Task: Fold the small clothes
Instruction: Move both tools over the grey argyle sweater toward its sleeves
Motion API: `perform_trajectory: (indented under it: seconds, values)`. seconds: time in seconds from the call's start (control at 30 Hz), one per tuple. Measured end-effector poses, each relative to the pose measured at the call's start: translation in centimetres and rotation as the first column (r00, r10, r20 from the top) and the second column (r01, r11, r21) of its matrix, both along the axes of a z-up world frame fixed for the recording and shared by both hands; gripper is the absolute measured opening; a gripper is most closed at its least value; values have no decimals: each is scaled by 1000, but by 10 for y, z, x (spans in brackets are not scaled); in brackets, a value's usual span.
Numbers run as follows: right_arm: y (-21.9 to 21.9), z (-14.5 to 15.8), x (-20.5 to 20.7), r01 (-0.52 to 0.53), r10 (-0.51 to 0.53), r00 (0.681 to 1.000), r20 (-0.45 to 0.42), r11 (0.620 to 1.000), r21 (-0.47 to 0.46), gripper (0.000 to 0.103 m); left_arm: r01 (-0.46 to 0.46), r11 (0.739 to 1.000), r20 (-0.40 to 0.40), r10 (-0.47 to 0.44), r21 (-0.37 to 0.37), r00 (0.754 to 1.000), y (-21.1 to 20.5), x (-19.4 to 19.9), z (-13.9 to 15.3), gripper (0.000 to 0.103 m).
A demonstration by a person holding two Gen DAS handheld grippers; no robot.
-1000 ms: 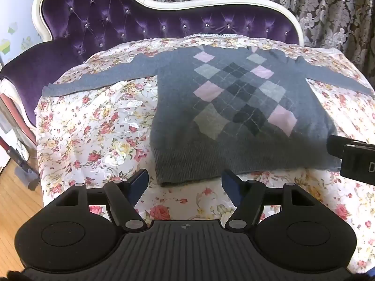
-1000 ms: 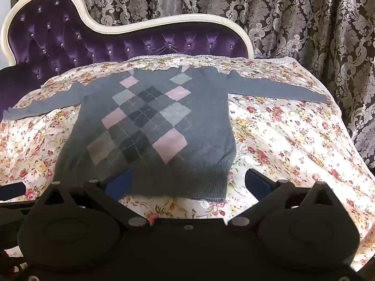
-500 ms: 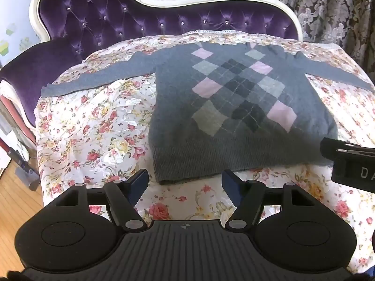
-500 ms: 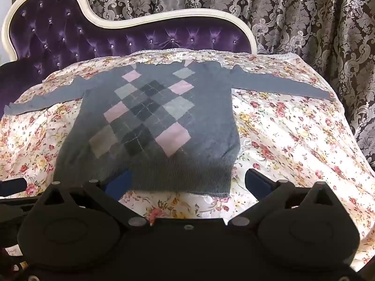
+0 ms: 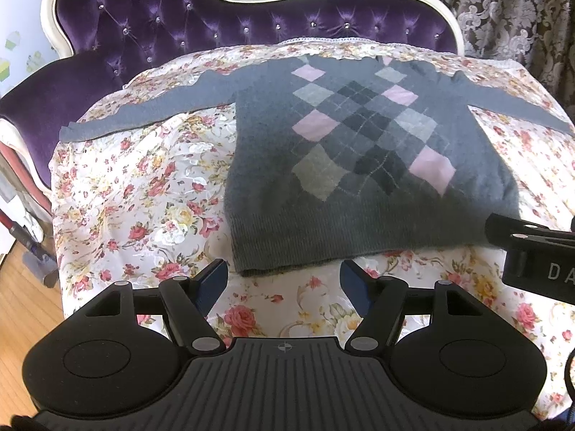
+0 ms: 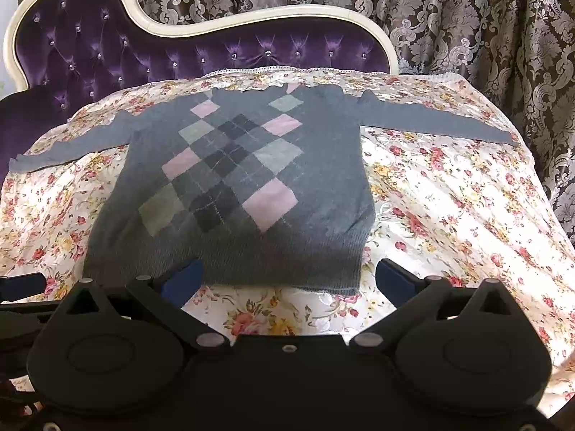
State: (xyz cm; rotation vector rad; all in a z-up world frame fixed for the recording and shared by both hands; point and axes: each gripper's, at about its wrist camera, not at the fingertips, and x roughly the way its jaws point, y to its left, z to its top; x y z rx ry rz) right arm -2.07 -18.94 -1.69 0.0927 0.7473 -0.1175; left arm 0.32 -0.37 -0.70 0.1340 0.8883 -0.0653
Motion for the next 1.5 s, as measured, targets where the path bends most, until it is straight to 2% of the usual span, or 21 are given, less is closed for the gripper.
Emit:
perform_trajectory:
  seconds: [1.5]
  values:
    - [9, -14, 22, -35, 36, 997, -68, 999, 12, 102, -18, 1000, -67, 18, -2, 998, 5, 23, -10, 68]
